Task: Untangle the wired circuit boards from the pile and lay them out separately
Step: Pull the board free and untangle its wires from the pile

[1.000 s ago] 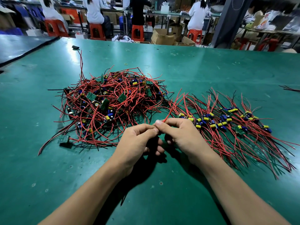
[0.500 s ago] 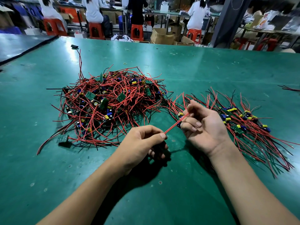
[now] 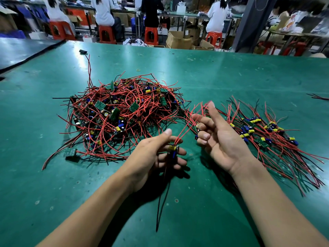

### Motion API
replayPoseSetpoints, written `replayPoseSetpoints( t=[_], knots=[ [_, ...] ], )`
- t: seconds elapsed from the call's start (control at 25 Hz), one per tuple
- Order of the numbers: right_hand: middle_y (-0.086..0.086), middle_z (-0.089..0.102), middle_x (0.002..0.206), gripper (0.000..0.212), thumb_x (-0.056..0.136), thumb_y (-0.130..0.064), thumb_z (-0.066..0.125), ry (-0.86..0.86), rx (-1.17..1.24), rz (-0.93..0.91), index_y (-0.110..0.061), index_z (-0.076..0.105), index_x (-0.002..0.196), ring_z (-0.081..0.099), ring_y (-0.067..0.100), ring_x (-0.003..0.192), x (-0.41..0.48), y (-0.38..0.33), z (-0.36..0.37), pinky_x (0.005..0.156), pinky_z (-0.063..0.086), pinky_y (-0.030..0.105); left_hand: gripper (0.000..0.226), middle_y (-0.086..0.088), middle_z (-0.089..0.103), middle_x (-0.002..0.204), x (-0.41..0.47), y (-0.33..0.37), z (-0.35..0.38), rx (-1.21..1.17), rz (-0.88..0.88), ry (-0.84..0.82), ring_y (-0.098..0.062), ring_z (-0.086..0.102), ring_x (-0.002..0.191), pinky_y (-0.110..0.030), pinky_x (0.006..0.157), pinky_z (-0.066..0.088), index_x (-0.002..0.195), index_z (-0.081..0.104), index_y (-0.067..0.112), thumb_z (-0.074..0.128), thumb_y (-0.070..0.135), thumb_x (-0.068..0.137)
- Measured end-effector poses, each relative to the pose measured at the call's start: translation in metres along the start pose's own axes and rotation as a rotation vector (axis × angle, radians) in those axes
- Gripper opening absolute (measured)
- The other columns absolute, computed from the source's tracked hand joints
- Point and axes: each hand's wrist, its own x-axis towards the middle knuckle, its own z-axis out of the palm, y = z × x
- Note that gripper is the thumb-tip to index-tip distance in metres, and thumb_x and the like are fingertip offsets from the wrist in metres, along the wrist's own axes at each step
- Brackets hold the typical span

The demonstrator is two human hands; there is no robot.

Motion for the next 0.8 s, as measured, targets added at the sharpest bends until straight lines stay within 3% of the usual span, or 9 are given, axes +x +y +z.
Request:
replayPoseSetpoints(
  t=[0.12, 0.36, 0.48, 0.64, 0.72, 0.8],
  knots=[
    [-0.005, 0.050, 0.066, 0.070, 0.063, -0.061, 0.075, -0.017, -0.075, -0.037, -0.008, 0.071, 0.108, 0.039, 0.006, 0.045, -0.001, 0.003, 0.002, 0.043, 0.036, 0.018, 0.066, -0.022, 0.073, 0.103, 0.001, 0.006, 0.001, -0.160, -0.028, 0.011, -0.033, 0.073, 0.083, -0.039, 0.074, 0.061, 0.118, 0.060, 0.002, 0.050, 0.058, 0.085],
    [-0.005, 0.055, 0.068, 0.074, 0.055, -0.064, 0.079, -0.039, -0.140, -0.107, -0.012, 0.066, 0.107, 0.047, 0.007, 0.048, -0.001, 0.006, 0.002, 0.046, 0.042, 0.020, 0.078, -0.023, 0.069, 0.117, 0.003, 0.012, -0.003, -0.259, -0.010, 0.028, -0.038, 0.068, 0.107, -0.047, 0.090, 0.054, 0.127, 0.055, 0.004, 0.038, 0.068, 0.086],
    [-0.005, 0.059, 0.072, 0.058, 0.061, -0.060, 0.081, -0.078, -0.331, -0.189, -0.017, 0.060, 0.094, 0.053, 0.009, 0.052, -0.005, 0.012, 0.003, 0.049, 0.046, 0.020, 0.083, -0.019, 0.067, 0.124, 0.004, 0.010, -0.003, -0.262, -0.002, 0.001, -0.034, 0.065, 0.115, -0.049, 0.103, 0.047, 0.134, 0.051, 0.007, 0.033, 0.071, 0.084],
    [-0.006, 0.070, 0.077, 0.031, 0.074, -0.033, 0.088, -0.114, -0.919, -0.453, -0.021, 0.063, 0.086, 0.059, 0.006, 0.063, -0.009, 0.026, 0.006, 0.062, 0.050, 0.022, 0.084, -0.003, 0.060, 0.138, 0.003, 0.004, 0.001, -0.152, -0.049, -0.102, -0.016, 0.057, 0.126, -0.041, 0.116, 0.031, 0.148, 0.038, 0.021, 0.022, 0.075, 0.087],
    [-0.007, 0.071, 0.077, 0.021, 0.077, -0.025, 0.085, -0.081, -0.994, -0.545, -0.021, 0.066, 0.085, 0.061, 0.005, 0.066, -0.008, 0.026, 0.005, 0.067, 0.050, 0.022, 0.077, -0.003, 0.061, 0.137, 0.002, 0.003, 0.004, -0.127, -0.043, -0.075, -0.014, 0.059, 0.124, -0.040, 0.114, 0.035, 0.144, 0.044, 0.022, 0.027, 0.072, 0.088],
    [-0.008, 0.071, 0.076, 0.015, 0.080, -0.023, 0.082, 0.031, -0.943, -0.602, -0.021, 0.068, 0.085, 0.063, 0.006, 0.067, -0.005, 0.022, 0.001, 0.068, 0.050, 0.020, 0.053, -0.005, 0.068, 0.126, 0.003, 0.002, 0.004, -0.092, 0.017, 0.063, -0.017, 0.066, 0.113, -0.041, 0.106, 0.046, 0.129, 0.057, 0.017, 0.043, 0.055, 0.093]
  ],
)
